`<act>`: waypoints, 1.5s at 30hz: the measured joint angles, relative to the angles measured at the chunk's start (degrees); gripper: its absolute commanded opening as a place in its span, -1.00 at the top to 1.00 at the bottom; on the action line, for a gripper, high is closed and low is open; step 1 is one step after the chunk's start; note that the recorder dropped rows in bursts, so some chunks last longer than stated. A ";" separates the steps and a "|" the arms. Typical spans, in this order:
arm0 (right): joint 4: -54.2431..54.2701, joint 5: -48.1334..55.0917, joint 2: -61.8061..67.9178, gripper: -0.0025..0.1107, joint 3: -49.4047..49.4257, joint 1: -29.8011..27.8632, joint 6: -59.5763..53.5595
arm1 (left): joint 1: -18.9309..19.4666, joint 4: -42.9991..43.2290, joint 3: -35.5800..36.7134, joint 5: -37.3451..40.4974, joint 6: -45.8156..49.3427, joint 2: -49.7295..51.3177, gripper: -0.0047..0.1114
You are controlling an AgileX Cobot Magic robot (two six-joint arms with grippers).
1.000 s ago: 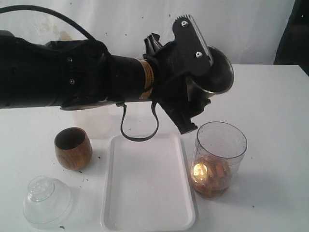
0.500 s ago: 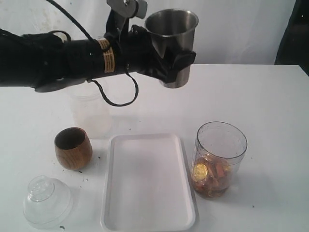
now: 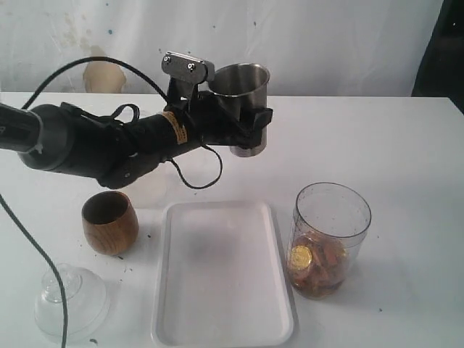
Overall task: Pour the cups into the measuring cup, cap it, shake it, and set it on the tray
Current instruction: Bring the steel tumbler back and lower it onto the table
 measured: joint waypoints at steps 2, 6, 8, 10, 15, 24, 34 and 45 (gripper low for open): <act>0.00 0.00 0.00 0.96 0.00 0.00 0.00 | -0.45 -4.40 0.00 0.00 4.17 1.17 0.92; 0.00 0.00 0.00 0.96 0.00 0.00 0.00 | -2.23 -11.21 -0.22 0.00 11.27 3.08 0.92; 0.00 0.00 0.00 0.96 0.00 0.00 0.00 | -3.24 -14.07 -0.98 0.10 14.05 4.01 0.92; 0.00 0.00 0.00 0.96 0.00 0.00 0.00 | -4.15 -17.14 -2.15 0.10 16.86 5.01 0.92; 0.00 0.00 0.00 0.96 0.00 0.00 0.00 | -5.91 -25.19 -5.00 0.23 23.43 7.58 0.92; 0.00 0.00 0.00 0.96 0.00 0.00 0.00 | -6.54 -31.67 -7.76 0.63 25.57 11.91 0.92; 0.00 0.00 0.00 0.96 0.00 0.00 0.00 | -6.54 -31.99 -9.14 1.56 25.79 15.08 0.92; 0.00 0.00 0.00 0.96 0.00 0.00 0.00 | -6.54 -31.99 -9.25 4.30 25.84 15.36 0.10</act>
